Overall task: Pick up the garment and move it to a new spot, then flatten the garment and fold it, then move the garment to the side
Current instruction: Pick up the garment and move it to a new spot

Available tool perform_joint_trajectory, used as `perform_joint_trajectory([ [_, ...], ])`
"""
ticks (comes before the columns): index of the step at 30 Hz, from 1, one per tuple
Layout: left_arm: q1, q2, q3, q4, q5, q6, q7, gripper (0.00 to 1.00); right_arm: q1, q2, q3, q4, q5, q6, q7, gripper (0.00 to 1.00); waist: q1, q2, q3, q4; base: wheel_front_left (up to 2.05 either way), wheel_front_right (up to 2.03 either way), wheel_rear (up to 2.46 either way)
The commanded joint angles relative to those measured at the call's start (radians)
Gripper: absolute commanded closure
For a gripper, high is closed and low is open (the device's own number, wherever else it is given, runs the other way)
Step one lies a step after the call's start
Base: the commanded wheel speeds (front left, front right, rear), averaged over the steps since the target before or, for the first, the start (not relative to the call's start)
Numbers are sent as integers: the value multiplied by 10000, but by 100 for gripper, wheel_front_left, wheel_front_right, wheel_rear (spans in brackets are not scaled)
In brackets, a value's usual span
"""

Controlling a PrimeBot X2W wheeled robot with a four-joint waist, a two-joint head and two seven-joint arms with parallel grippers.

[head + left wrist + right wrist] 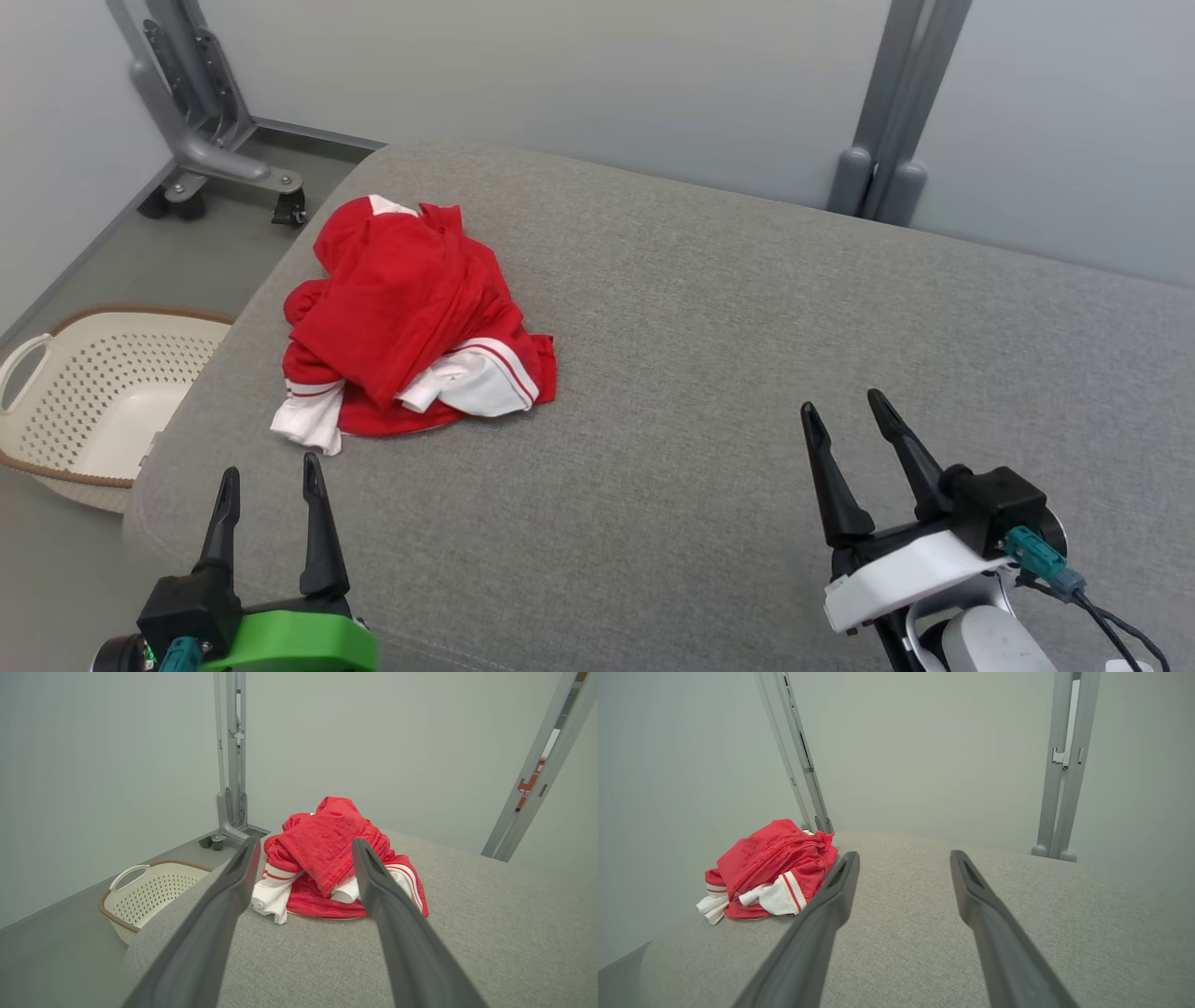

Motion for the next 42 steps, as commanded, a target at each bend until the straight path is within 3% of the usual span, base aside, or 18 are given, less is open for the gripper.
perform_joint_trajectory([
  [1, 133, 23, 47, -54, 79, -70, -7, 0, 42, -22, 80, -49, -189, 1, -32, 0, 0, 0, -76, 430, 0, 0, 0],
  [16, -128, 24, 435, -277, -75, -19, -7, 0, -153, -28, 140, -156, -220, 1, -32, 0, 0, 0, 292, 262, 0, 0, 0],
  [22, -649, 23, 668, 151, 287, 38, -9, 0, -428, -29, -161, -227, -511, 1, -32, 0, 0, 0, 926, -151, 0, 0, 0],
  [26, -1341, 24, 906, 585, -29, -16, -7, 0, -754, -26, -464, -415, -1120, 1, -32, 0, 0, 0, 1675, -419, 0, 0, 0],
  [33, -3390, 387, 950, 2496, 69, -647, 61, 0, -1291, -190, -905, -825, -1912, 1, -32, 0, 0, 0, 3004, -783, 0, 0, 0],
  [42, -6421, 1507, 632, 4953, -30, -1308, 1424, 0, -1684, -350, -1032, -1088, -1963, 1, -32, 0, 0, 0, 4125, -1313, 0, 0, 0],
])
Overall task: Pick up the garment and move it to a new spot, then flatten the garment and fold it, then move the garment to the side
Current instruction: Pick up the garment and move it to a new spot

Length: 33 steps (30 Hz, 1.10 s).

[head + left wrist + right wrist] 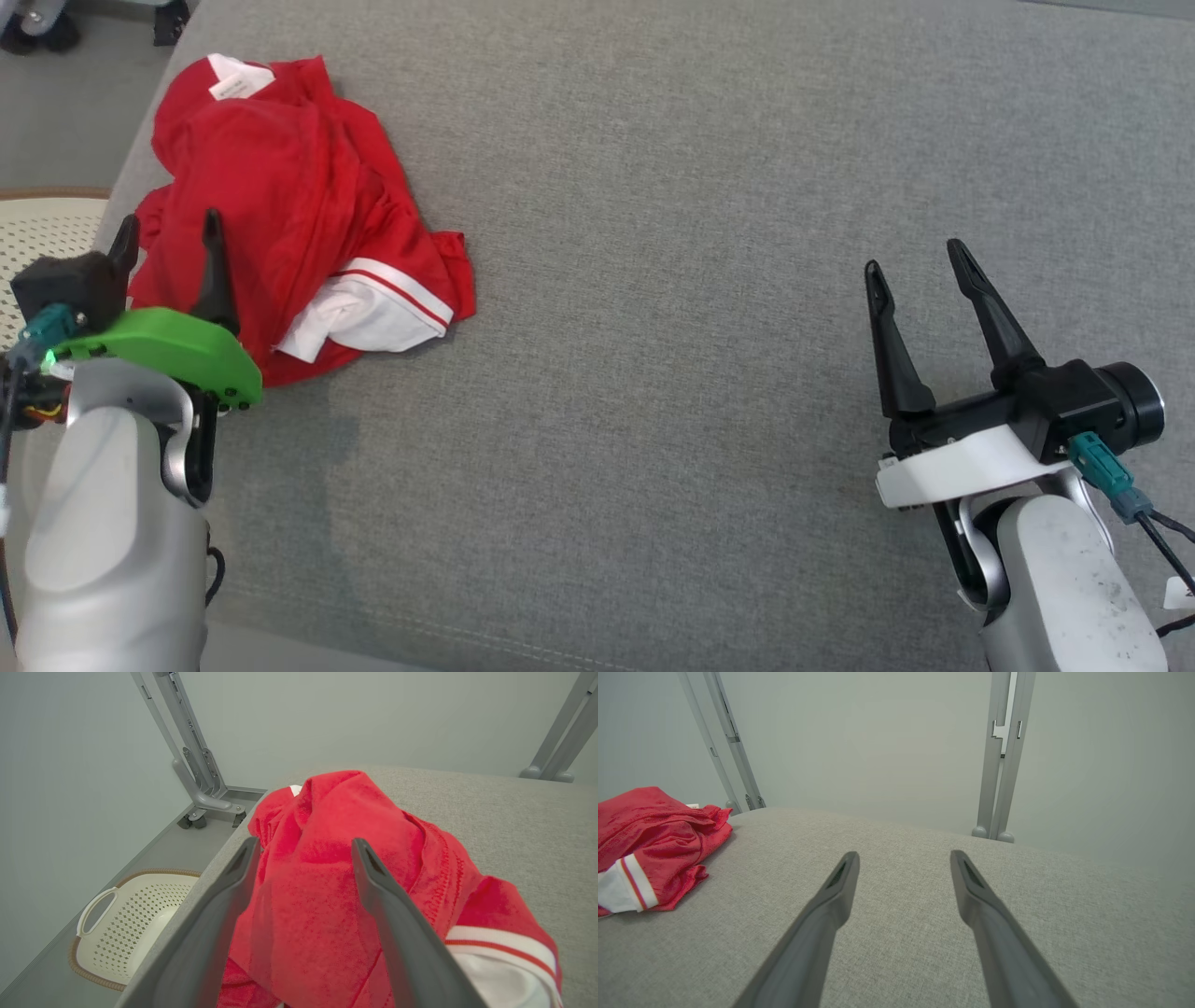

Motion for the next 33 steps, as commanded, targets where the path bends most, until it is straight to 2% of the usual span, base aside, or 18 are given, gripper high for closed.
perform_joint_trajectory([
  [1, -377, 148, -11, 252, -73, -67, 210, 0, -179, -50, 37, -14, -14, 1, -32, 0, -1, 0, 654, -520, 0, 0, 0],
  [10, -1547, 724, -324, 1809, -85, -219, 1422, 0, -291, 46, 221, 22, 39, 1, -32, 0, -1, 0, 882, -840, 0, 0, 0],
  [11, -1581, 747, -372, 1887, -85, -247, 1422, 7, -302, 49, 229, 33, 47, 1, -32, 0, -1, 0, 883, -853, 0, 0, 0],
  [12, -1611, 759, -406, 1958, -118, -256, 1383, 90, -310, 52, 228, 51, 53, 1, -32, 0, -1, 0, 879, -862, 0, 0, 0],
  [13, -1637, 759, -431, 2002, -151, -275, 1330, 100, -312, 56, 222, 67, 54, 1, -32, 0, -1, 0, 867, -864, 0, 0, 0],
  [21, -1609, 889, -684, 1857, -152, -350, 95, 100, -66, 111, 201, 264, 94, 1, -32, 0, -1, 0, 327, -734, 0, 0, 0],
  [25, -1553, 944, -571, 1563, -229, -228, -557, 100, 127, 162, 267, 413, 119, 1, -32, 0, -1, 0, -211, -674, 0, 0, 0],
  [33, -1149, 721, -236, -375, -651, -141, -1191, 100, 444, 244, 255, 581, 341, 1, -32, 0, -1, 0, -1321, -674, 0, 0, 0],
])
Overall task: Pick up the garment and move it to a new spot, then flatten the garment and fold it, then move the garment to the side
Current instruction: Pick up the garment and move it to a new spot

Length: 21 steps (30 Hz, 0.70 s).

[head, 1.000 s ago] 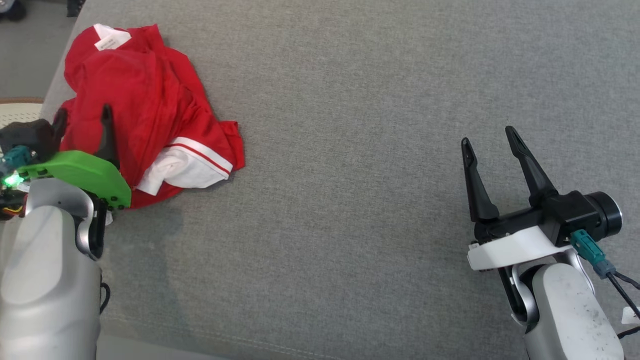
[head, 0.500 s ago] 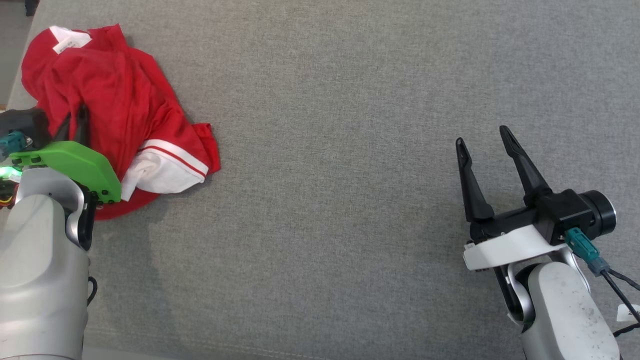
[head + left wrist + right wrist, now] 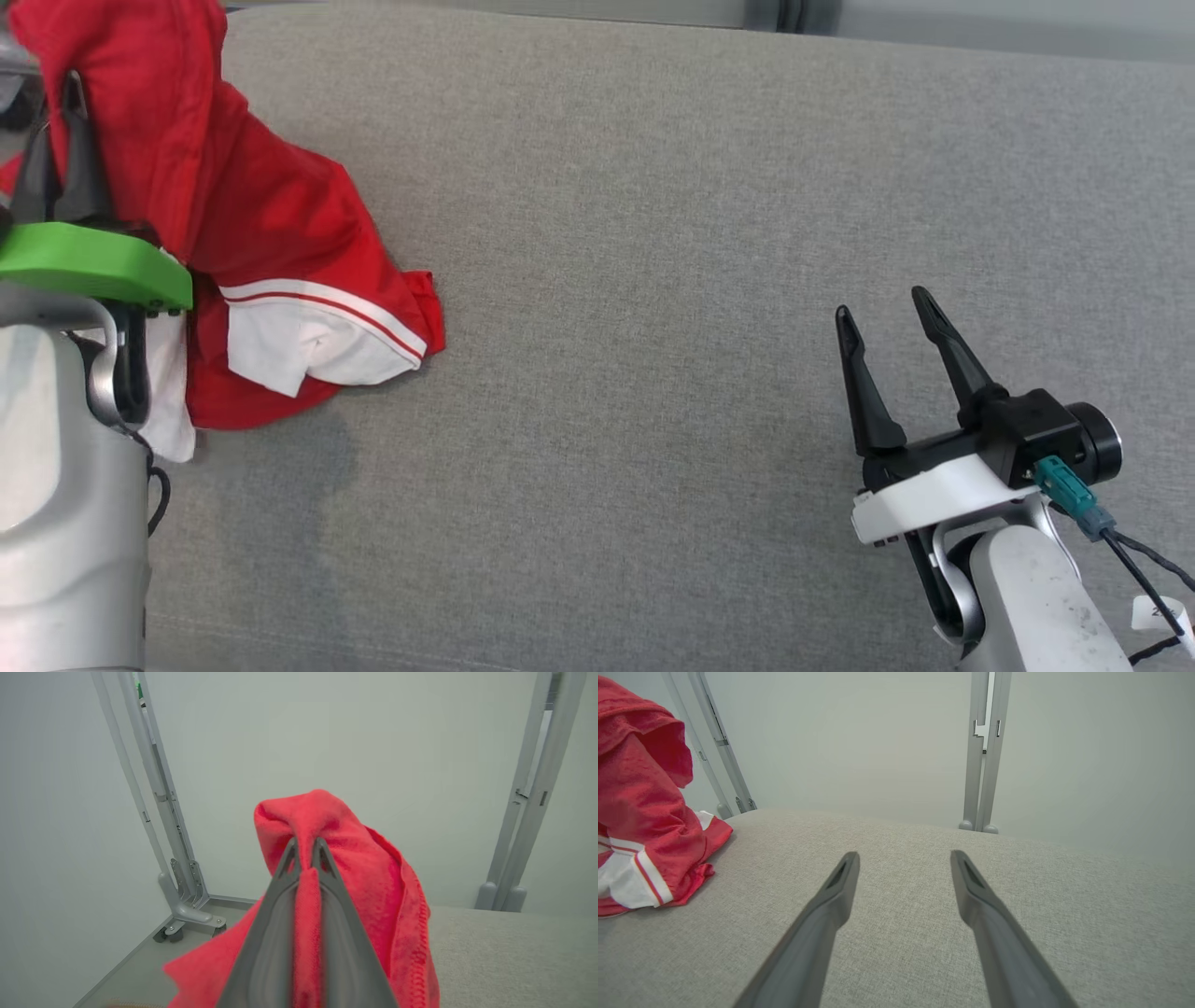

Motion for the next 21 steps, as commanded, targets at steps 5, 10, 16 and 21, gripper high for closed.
perform_joint_trajectory([
  [5, 675, -310, -17, -1719, -306, 77, 115, 100, 264, 22, 75, 47, 210, 1, -32, 0, 0, -1, -1025, -183, 0, 0, 0],
  [10, 1166, -614, -293, -3374, -523, 93, 786, 100, 305, 19, 118, 2, 503, 1, -32, 0, 0, -1, -1251, -565, 0, 0, 0],
  [16, 1535, -876, -881, -4846, -576, 81, 1678, 100, 64, 22, 138, -113, 651, 1, -32, 0, 0, -1, -1128, -1300, 0, 0, 0],
  [21, 1578, -1005, -1464, -5440, -627, -6, 2181, 100, -138, 23, -2, -205, 798, 1, -32, 0, 0, -1, -902, -2126, 0, 0, 0],
])
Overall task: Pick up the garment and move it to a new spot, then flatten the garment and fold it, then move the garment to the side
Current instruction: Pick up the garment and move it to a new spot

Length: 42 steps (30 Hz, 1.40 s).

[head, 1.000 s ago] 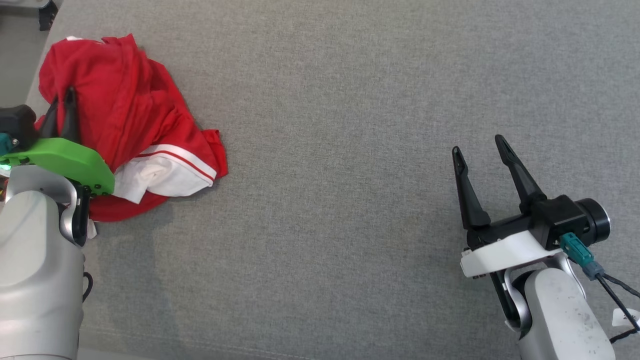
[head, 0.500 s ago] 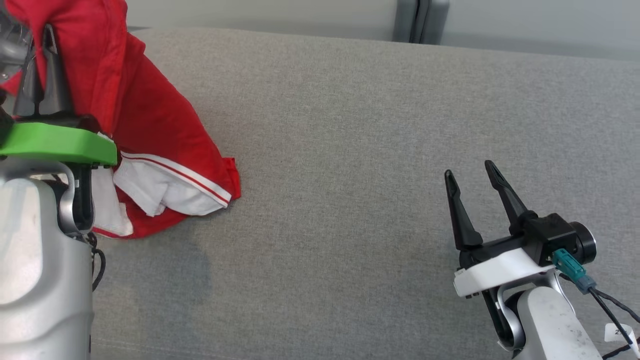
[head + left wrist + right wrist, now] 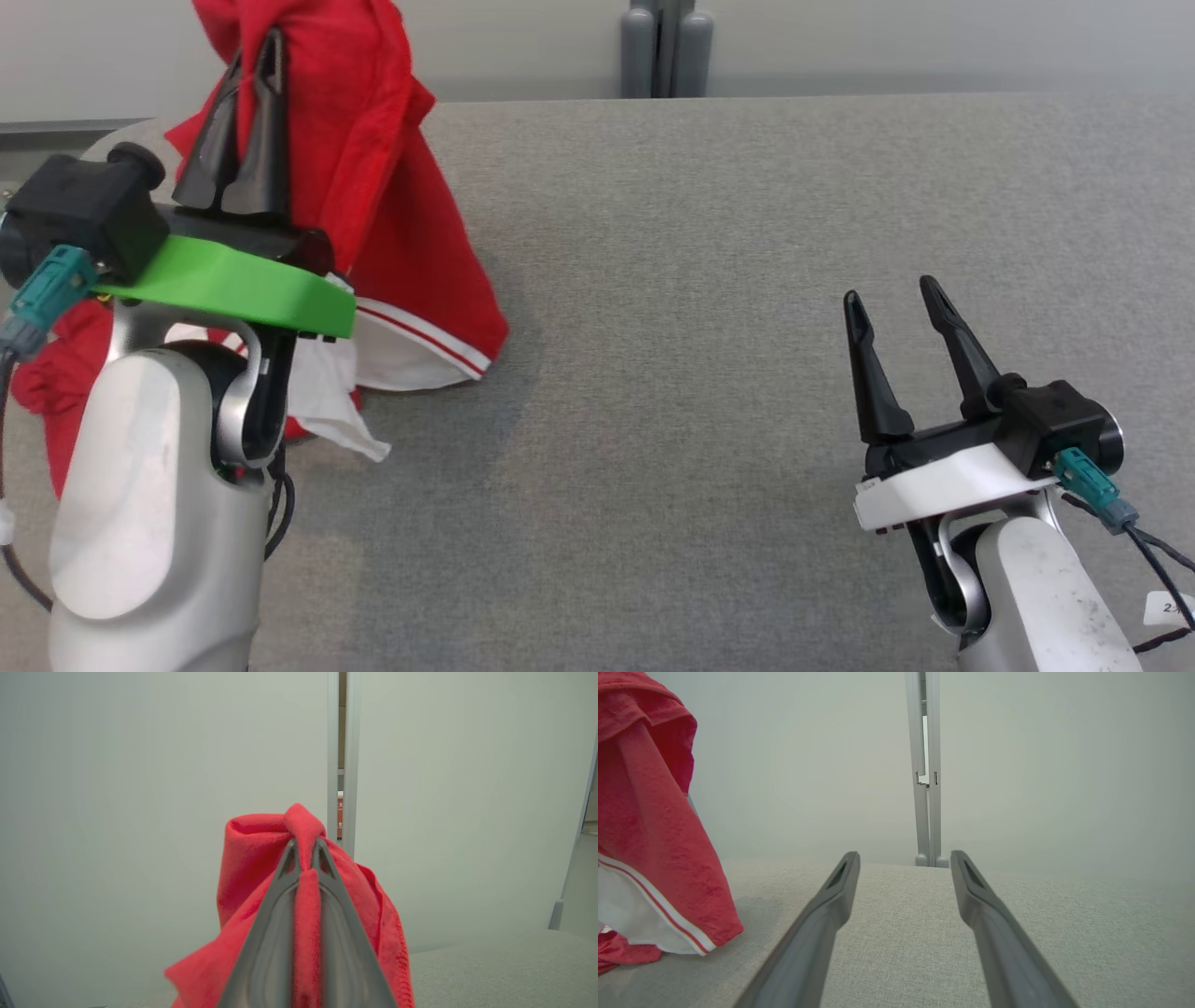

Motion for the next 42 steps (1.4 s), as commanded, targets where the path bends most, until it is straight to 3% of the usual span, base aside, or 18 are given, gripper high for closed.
perform_joint_trajectory([
  [1, 27, -28, -170, -114, -56, -37, 110, 100, -130, -17, -52, -56, 83, 1, -32, 0, 0, -1, 267, -863, 0, 0, 0],
  [10, -462, -211, -1627, 138, 85, -194, 558, 100, -488, -15, -149, -154, 493, 1, -32, 0, 0, -1, 872, -2814, 0, 0, 0],
  [16, -1063, -558, -2350, 1294, 355, -188, 353, 100, -607, -8, -132, -172, 899, 1, -32, 0, 0, -1, 1279, -4080, 0, 0, 0],
  [21, -1557, -954, -2847, 2632, 600, 138, -308, 100, -513, -4, -104, -100, 1091, 1, -32, 0, 0, -1, 1391, -4742, 0, 0, 0],
  [22, -1617, -1037, -2963, 2879, 507, 228, -441, 58, -496, -4, -90, -101, 1114, 1, -32, 0, 0, -1, 1401, -4815, 0, 0, 0],
  [23, -1671, -1085, -3064, 3058, 452, 288, -541, 0, -483, -5, -95, -103, 1122, 1, -32, 0, 0, -1, 1401, -4838, 0, 0, 0],
  [27, -1716, -1170, -3710, 3645, 221, 529, -1055, 0, -461, -5, -170, -96, 1097, 1, -32, 0, 0, -1, 1342, -4759, 0, 0, 0],
  [30, -1642, -1153, -3910, 4043, 49, 981, -1491, 0, -461, -9, -316, -113, 1388, 1, -32, 0, 0, -1, 1223, -4451, 0, 0, 0],
  [33, -1618, -1182, -3932, 4314, -126, 1166, -1827, 0, -493, -8, -422, -145, 1261, 1, -32, 0, 0, -1, 1076, -3993, 0, 0, 0],
  [42, -914, -518, -2852, 4082, -209, 1574, -2404, 0, -379, -15, -407, -306, 255, 1, -31, 0, 0, -1, 515, -2202, 0, 0, 0],
])
